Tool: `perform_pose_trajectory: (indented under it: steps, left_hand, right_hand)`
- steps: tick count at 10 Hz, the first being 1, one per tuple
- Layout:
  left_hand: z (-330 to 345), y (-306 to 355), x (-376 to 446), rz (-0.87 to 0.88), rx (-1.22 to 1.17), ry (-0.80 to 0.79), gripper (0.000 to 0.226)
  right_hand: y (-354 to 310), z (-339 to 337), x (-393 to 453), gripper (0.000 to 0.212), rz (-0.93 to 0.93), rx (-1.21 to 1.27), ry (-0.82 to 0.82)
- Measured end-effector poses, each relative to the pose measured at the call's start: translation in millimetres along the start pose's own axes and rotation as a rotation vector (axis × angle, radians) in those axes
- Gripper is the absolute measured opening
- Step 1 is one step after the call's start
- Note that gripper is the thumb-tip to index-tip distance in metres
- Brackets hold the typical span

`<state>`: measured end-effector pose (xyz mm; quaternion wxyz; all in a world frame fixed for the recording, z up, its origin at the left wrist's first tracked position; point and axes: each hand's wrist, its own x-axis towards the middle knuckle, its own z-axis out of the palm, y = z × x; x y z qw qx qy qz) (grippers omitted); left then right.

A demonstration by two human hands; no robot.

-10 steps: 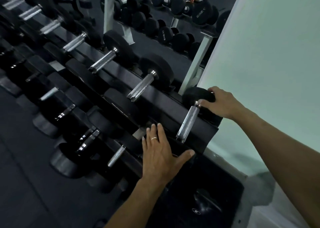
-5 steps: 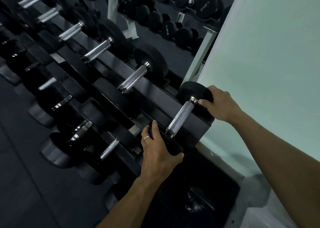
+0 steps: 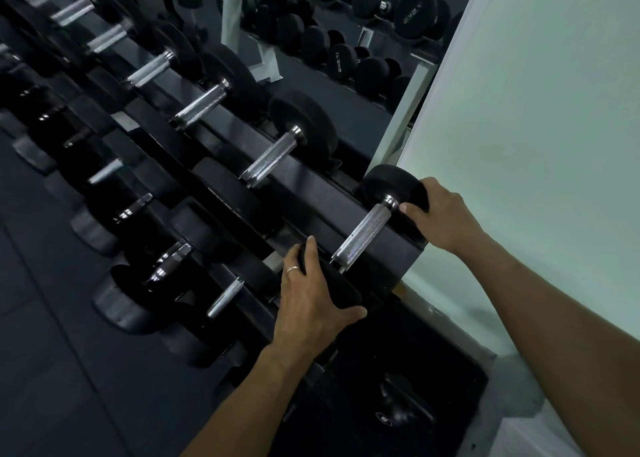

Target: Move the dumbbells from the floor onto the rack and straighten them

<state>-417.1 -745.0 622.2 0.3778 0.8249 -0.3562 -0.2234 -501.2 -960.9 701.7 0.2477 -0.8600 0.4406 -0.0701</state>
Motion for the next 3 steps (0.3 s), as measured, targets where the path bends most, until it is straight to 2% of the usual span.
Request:
perform_pose_trajectory:
  steps: [1,2,3]
  left_hand:
    - [-13,9,-6,-0.023,-0.011,-0.069,0.132]
    - [-55,16,-13,-0.028,-0.070,0.008,0.114]
    - [-120,23,-22,0.125,-0.114,0.292,0.069]
  right_hand:
    - [3,-1,-19,0.057,0.015,0.045,-0.003]
    - [12,-18,-54,0.068,0.035,0.083,0.073]
    - [22,-62,-98,0.048,-0.024,0.267,0.206]
